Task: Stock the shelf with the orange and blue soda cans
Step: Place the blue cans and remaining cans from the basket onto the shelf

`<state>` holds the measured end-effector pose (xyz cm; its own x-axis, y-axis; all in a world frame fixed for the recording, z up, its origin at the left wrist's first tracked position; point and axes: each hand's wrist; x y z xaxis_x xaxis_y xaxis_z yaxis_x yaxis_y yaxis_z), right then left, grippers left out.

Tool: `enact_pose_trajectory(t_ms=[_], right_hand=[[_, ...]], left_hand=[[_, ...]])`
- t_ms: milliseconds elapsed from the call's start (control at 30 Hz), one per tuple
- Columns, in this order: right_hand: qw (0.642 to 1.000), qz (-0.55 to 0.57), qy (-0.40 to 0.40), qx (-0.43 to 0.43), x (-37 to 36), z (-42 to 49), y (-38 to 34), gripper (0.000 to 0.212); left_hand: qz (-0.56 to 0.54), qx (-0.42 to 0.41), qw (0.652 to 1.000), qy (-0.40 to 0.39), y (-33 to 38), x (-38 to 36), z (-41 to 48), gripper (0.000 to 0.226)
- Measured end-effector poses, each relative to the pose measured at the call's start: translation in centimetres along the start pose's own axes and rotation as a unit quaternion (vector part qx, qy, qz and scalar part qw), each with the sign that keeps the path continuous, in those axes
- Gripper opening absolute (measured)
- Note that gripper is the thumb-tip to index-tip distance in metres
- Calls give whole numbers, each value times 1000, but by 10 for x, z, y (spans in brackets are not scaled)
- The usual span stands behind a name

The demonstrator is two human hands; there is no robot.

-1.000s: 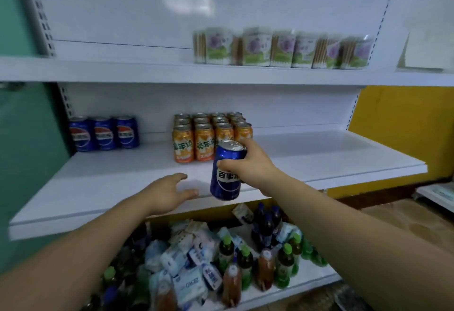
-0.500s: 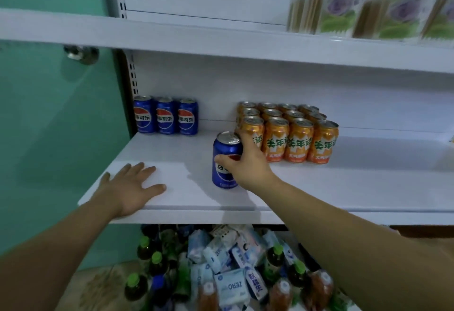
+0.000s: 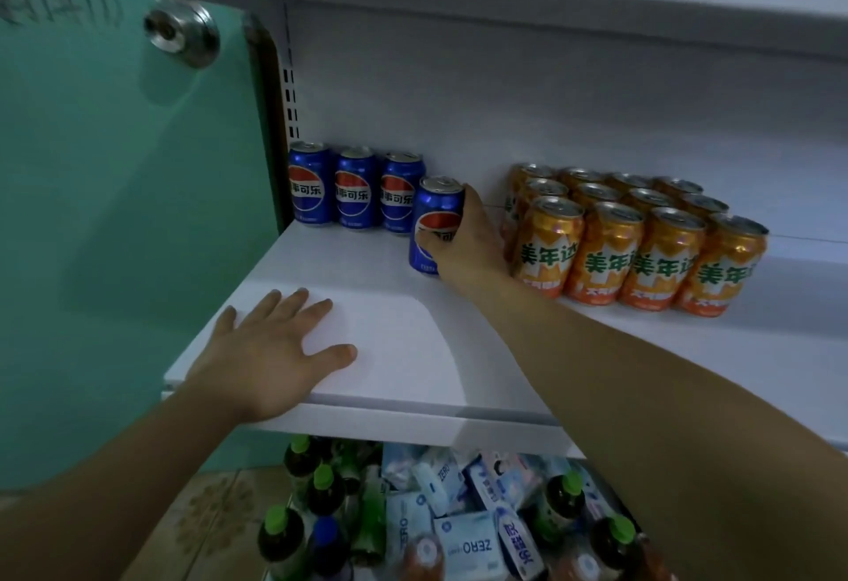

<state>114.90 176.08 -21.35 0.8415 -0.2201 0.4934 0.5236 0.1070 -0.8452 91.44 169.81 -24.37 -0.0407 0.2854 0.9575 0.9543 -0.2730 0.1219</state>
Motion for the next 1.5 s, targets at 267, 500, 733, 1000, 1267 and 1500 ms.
enact_pose_trajectory(t_ms=[267, 500, 733, 1000, 1267, 1500], right_hand=[[996, -56, 67, -1, -4, 40, 16, 76], [997, -32, 69, -10, -8, 66, 27, 83], [997, -37, 66, -31, -10, 84, 30, 85], [991, -90, -2, -100, 6, 52, 1, 88], [940, -278, -174, -95, 114, -111, -43, 69], [909, -342, -88, -223, 240, -254, -21, 68]], left_hand=[[-16, 5, 1000, -6, 0, 0, 0, 108], [-2, 0, 1000, 7, 0, -1, 0, 115], [-8, 0, 1000, 11, 1, 0, -1, 113], [-24, 4, 1000, -13, 1, 4, -3, 88], [-20, 24, 998, -45, 16, 18, -18, 78], [-53, -150, 984, -76, 159, 16, -54, 70]])
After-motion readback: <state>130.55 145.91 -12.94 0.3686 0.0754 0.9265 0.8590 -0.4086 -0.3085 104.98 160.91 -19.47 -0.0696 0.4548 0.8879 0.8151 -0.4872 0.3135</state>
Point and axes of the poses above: each hand's wrist, its own z-axis towards the middle knuckle, its own x-axis out of the back of the hand, y = z × x, and after that the axes turned 11 degrees about -y, right-handed
